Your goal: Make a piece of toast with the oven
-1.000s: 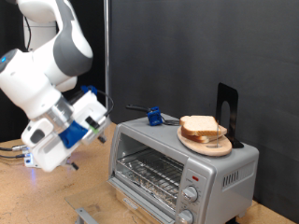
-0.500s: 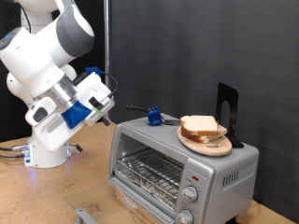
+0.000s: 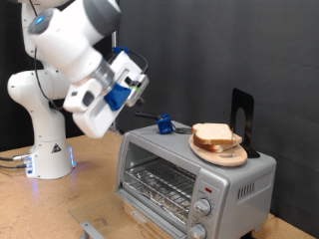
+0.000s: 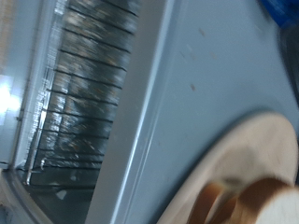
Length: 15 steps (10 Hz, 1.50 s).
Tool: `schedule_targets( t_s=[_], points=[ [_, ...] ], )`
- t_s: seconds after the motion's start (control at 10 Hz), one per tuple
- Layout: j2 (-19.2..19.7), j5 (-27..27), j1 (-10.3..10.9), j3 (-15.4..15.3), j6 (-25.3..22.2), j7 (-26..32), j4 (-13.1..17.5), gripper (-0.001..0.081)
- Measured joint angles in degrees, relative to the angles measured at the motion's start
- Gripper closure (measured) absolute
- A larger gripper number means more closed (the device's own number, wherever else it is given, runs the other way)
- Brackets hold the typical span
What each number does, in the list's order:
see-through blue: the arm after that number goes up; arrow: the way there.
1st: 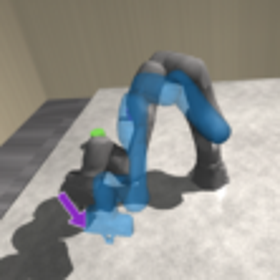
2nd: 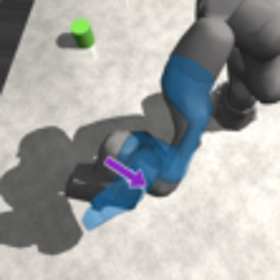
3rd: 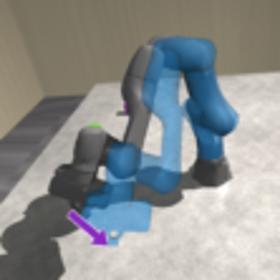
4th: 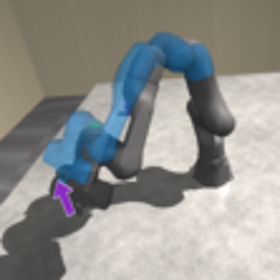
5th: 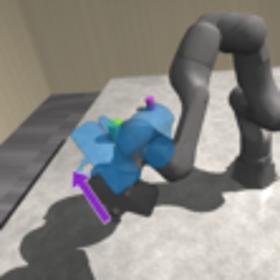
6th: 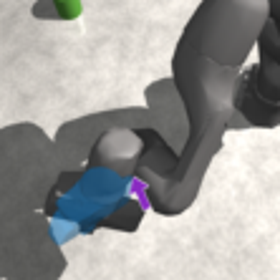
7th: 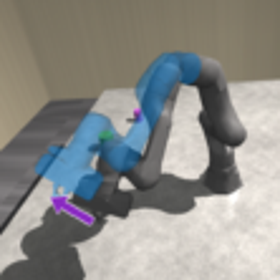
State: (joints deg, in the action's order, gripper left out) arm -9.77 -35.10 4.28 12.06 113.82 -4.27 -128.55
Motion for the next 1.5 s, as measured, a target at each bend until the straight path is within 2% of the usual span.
schedule_targets(
  t_s=[0.2, 0.3, 0.4, 0.6, 0.8, 1.1, 1.3, 1.5],
  points=[
    [-2.4, 6.0, 0.3, -3.0, 0.4, -4.4, 0.1, -0.0003],
    [-2.3, 5.2, 0.2, -2.9, 0.4, -4.1, 0.0, -0.0003],
    [-2.3, 4.2, 0.5, -2.9, 0.5, 0.8, 0.0, -0.0003],
    [-4.0, 3.5, 2.6, -4.1, 0.3, 12.3, -0.3, -0.0003],
    [-6.9, 6.6, 4.4, -6.6, -0.6, 17.7, -1.4, -0.0003],
    [-13.0, 8.8, 5.0, -11.8, 1.6, 15.3, -5.1, -0.0003],
    [-17.7, 11.4, 5.0, -16.1, 5.0, 11.0, -8.2, -0.0003],
    [-22.5, 12.0, 5.0, -19.7, 5.6, 6.4, -11.0, -0.0003]
  ],
)
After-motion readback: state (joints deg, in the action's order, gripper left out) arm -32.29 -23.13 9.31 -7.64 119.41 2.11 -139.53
